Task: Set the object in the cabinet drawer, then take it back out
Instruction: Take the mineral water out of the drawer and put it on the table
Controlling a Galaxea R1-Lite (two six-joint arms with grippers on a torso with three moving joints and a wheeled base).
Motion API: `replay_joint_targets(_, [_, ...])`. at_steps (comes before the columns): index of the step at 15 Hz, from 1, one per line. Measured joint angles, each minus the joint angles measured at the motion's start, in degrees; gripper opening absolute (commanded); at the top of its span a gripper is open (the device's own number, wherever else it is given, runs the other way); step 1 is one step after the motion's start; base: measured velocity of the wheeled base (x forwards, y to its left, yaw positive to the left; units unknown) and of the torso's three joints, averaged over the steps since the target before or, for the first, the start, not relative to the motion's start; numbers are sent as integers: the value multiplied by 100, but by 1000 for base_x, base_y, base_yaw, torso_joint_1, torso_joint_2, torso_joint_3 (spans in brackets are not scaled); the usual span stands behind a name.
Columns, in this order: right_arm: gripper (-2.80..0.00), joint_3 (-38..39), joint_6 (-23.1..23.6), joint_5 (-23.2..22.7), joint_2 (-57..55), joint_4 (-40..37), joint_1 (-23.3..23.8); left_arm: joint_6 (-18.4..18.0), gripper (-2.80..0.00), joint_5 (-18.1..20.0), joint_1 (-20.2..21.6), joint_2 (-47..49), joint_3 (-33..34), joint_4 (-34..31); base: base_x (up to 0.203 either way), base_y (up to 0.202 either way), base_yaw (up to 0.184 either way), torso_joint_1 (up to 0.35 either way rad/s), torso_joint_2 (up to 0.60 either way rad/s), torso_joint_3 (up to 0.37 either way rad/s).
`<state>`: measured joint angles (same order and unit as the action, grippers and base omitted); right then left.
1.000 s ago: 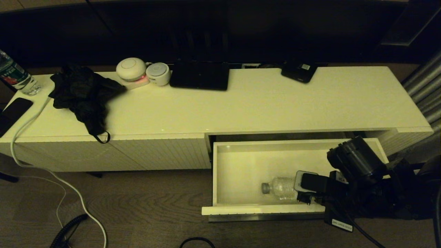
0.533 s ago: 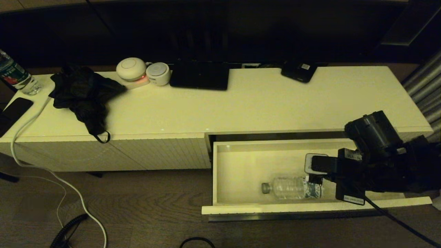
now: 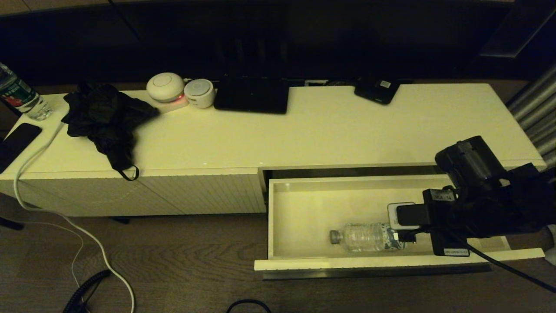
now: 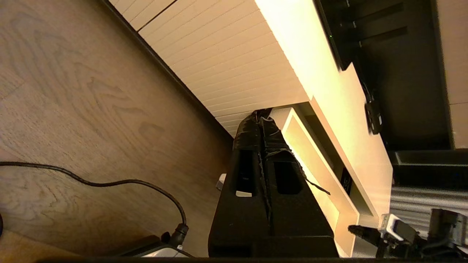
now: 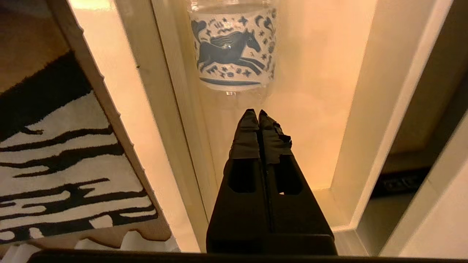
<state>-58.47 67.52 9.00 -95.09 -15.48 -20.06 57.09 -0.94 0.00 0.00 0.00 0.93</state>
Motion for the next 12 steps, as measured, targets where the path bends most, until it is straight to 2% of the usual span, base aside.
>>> replay_joint_targets(1, [-280,-4,-9,-69,-32,2,12,-4,-280,0,0,0,0,1,0,0,0,0,0,0])
replay_joint_targets(2, [0,-4,-9,-167,-55,-9,28,-5,-280,-2,0,0,0,1,0,0,0,0,0,0])
replay_joint_targets(12, [0,-57,-41,-314,-257,-28,155,-1,-280,1,0,0,0,4,0,0,0,0,0,0])
